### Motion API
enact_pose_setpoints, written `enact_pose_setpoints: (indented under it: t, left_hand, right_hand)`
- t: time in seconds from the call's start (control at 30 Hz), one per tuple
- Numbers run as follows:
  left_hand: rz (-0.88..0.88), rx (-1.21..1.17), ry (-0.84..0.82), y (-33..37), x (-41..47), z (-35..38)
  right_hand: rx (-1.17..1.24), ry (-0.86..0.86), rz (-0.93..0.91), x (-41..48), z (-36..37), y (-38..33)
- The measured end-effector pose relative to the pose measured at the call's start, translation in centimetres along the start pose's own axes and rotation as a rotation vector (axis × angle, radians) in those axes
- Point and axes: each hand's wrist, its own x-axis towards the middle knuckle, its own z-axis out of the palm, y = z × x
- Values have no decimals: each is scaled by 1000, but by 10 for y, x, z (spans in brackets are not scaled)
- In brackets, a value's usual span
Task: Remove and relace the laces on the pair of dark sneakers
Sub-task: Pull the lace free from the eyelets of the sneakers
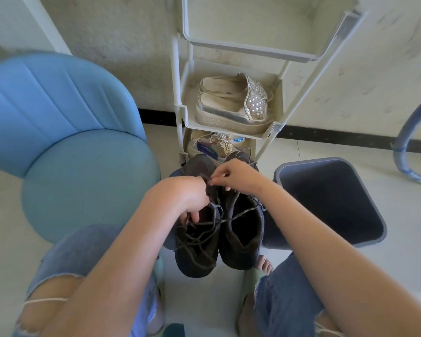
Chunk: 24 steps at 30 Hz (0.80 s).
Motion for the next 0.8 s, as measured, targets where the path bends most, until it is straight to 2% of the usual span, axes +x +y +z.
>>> enact_pose_setpoints:
  t: [0.17, 0.2, 0.3, 0.33, 0.37, 0.47, 0.5, 0.57, 0.63, 0.7, 0.8]
  left_hand:
    - [-67, -47, 69, -10, 11, -1]
    - [-61, -52, 119, -11, 14, -2]
    - [-40, -79, 237, -14, 22, -3]
    - [-40, -74, 265, -15, 27, -3]
    - [-47, -54, 289, -16, 31, -3]
    - [-107, 21, 286, -18, 42, -5]
    - [-123, 24, 281, -18, 46, -5]
    - [-104, -28, 352, -17, 58, -4]
    - [-49, -132, 511, -16, 71, -1]
    - [-20, -182, 635, -13, 80, 4]
    - [-26, -245, 582, -12, 94, 13]
  right_hand:
    - [-32, -118, 76, 0, 1, 3]
    - [-38, -58, 87, 1, 0, 2]
    - [31, 367, 199, 1, -11, 5]
    - [70, 466, 241, 0, -17, 9]
    - [93, 494, 276, 0, -21, 14]
    - [82, 292, 371, -5, -21, 22]
    - [65, 280, 374, -4, -19, 22]
    - [61, 419, 303, -1, -18, 17]
    - [137, 494, 172, 1, -17, 9]
    - [201, 356, 75, 1, -12, 1]
    - [90, 201, 95, 5, 1, 0]
